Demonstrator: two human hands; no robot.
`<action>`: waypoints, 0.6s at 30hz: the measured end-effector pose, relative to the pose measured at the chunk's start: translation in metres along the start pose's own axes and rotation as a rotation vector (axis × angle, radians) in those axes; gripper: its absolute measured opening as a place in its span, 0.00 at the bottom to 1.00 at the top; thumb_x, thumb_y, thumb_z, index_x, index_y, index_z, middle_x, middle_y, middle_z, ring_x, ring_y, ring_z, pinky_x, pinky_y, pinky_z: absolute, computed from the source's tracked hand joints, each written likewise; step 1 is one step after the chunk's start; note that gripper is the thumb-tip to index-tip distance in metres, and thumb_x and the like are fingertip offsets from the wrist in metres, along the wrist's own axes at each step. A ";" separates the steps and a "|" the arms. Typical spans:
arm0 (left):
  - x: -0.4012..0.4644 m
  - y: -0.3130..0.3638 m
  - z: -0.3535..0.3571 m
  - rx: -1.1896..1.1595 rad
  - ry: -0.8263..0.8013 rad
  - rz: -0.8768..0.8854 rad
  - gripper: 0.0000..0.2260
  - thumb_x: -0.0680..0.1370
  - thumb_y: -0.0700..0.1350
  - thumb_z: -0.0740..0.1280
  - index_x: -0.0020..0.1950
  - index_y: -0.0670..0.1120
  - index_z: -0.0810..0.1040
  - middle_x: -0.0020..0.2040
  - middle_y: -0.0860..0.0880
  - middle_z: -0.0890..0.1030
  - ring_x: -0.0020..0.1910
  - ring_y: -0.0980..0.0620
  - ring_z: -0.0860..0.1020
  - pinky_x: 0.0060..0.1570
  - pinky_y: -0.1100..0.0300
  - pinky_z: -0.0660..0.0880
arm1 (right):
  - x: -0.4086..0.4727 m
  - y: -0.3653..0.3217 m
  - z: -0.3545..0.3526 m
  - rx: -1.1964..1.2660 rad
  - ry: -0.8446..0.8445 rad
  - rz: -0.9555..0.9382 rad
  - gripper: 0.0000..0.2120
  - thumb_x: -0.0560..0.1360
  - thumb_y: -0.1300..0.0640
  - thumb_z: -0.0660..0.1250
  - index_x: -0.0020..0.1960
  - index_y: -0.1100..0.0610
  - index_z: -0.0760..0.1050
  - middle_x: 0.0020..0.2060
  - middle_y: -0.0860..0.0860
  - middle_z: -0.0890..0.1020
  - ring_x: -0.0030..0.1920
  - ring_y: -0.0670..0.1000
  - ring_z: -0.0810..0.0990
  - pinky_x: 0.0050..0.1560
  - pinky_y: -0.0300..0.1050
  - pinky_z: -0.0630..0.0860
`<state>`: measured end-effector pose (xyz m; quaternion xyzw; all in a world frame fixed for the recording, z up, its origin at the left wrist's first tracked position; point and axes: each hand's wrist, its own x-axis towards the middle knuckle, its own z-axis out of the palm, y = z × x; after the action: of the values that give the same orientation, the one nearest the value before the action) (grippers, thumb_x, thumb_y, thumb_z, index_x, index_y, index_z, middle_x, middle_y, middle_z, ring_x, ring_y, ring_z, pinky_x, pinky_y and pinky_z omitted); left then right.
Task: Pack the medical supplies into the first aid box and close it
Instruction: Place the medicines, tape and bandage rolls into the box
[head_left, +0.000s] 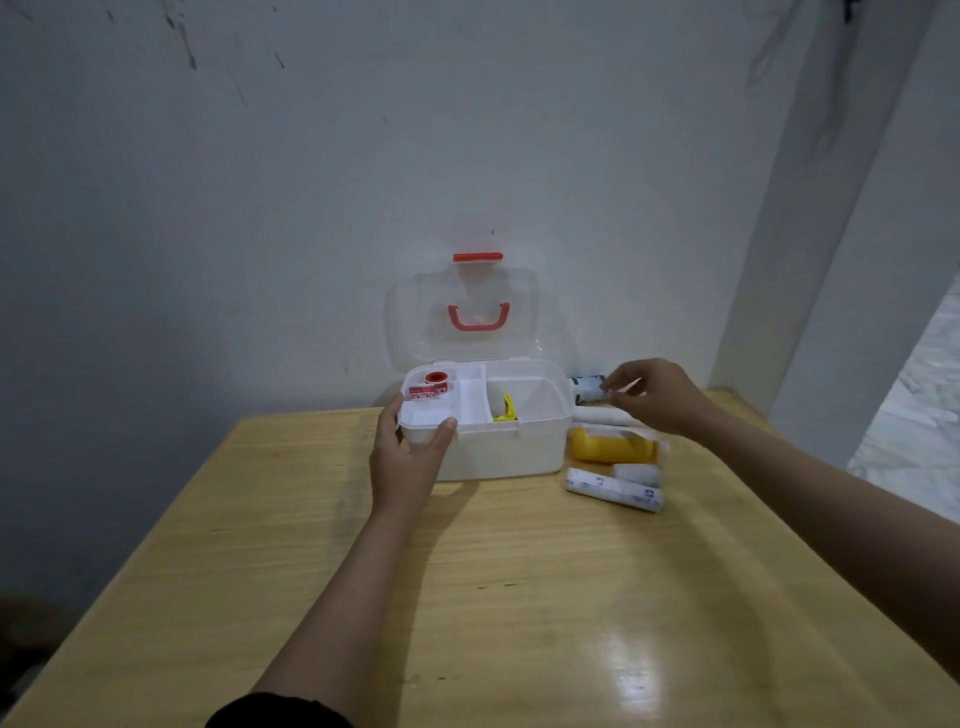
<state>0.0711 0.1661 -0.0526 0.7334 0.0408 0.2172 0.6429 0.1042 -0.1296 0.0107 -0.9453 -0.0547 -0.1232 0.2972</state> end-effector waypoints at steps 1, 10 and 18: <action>-0.001 0.001 0.000 0.001 0.001 0.003 0.29 0.70 0.48 0.74 0.69 0.50 0.69 0.60 0.56 0.74 0.55 0.57 0.74 0.54 0.57 0.74 | -0.005 0.010 -0.003 -0.014 0.004 0.023 0.07 0.70 0.57 0.71 0.48 0.56 0.82 0.46 0.53 0.84 0.42 0.50 0.79 0.44 0.41 0.72; 0.001 -0.004 0.000 0.009 0.007 0.014 0.30 0.70 0.49 0.74 0.70 0.51 0.68 0.65 0.52 0.75 0.61 0.51 0.74 0.57 0.52 0.76 | -0.022 0.073 0.005 0.053 -0.019 0.224 0.09 0.71 0.56 0.69 0.51 0.53 0.82 0.47 0.53 0.84 0.49 0.51 0.80 0.47 0.43 0.73; 0.006 -0.012 0.001 0.028 0.021 0.060 0.28 0.71 0.48 0.74 0.69 0.52 0.69 0.63 0.54 0.75 0.60 0.53 0.75 0.53 0.53 0.78 | 0.019 0.068 0.015 0.180 -0.151 0.388 0.18 0.70 0.59 0.71 0.59 0.53 0.77 0.46 0.58 0.83 0.35 0.51 0.78 0.36 0.44 0.77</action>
<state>0.0792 0.1695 -0.0631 0.7408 0.0285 0.2433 0.6254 0.1380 -0.1760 -0.0338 -0.9143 0.0953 0.0128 0.3935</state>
